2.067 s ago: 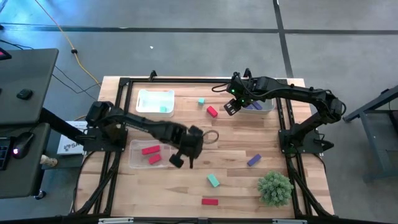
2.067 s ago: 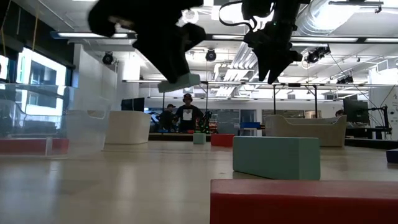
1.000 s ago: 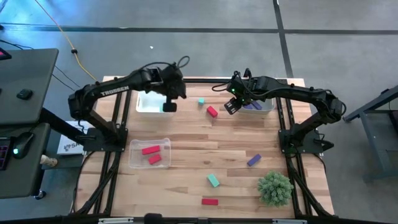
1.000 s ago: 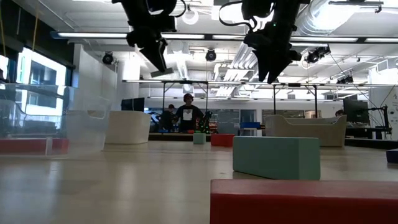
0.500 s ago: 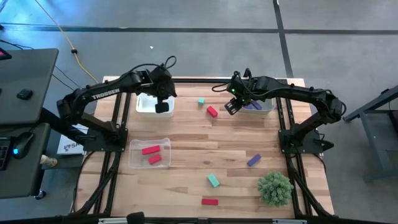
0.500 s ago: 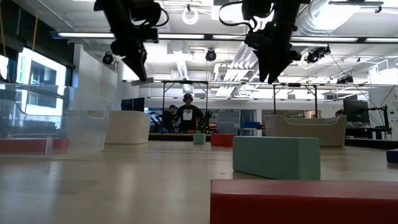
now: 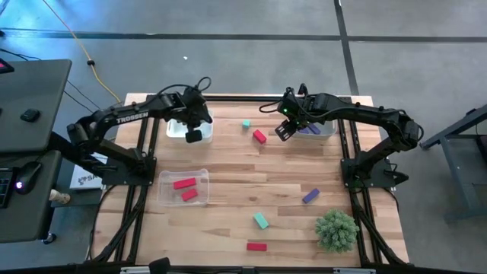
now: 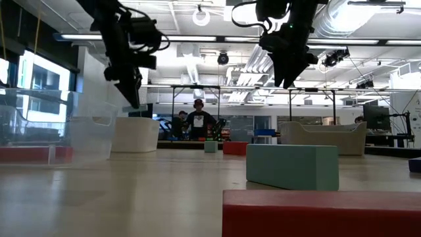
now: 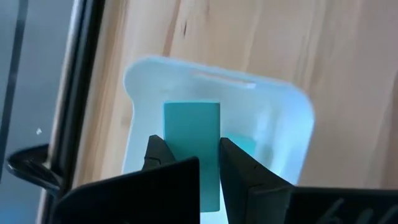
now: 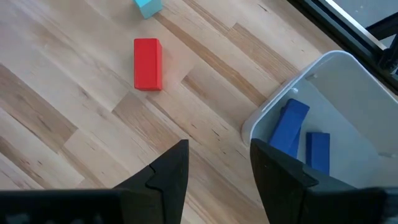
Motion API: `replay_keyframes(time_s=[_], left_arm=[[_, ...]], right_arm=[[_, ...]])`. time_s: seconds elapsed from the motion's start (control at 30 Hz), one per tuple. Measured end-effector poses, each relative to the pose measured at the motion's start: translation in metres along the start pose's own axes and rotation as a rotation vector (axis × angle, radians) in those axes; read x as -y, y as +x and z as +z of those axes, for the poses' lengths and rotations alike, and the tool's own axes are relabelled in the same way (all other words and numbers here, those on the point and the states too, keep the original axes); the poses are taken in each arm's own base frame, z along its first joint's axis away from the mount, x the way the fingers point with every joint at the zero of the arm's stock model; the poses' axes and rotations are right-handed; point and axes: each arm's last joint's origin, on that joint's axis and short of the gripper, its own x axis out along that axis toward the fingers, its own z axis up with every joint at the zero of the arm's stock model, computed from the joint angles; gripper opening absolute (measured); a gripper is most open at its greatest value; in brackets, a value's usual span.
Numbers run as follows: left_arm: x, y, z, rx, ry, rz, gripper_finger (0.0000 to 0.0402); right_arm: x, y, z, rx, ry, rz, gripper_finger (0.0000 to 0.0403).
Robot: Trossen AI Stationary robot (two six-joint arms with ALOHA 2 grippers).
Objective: Sort & place blocks by color
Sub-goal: Put the bottom left light blue block into the white bin
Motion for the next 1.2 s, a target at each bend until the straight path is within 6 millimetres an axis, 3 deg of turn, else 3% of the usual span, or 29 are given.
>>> replay_keyframes(time_s=[0.5,1.2], left_arm=[[0.002,0.028,-0.026,-0.052,-0.042,-0.023,0.0],[-0.009,0.06,-0.037,-0.142,0.003,-0.083,0.0]], right_arm=[[-0.003,0.0,-0.001,-0.043,0.058,0.088,0.0161],[-0.019,-0.003,-0.004,-0.073,0.215,0.216,0.0161]])
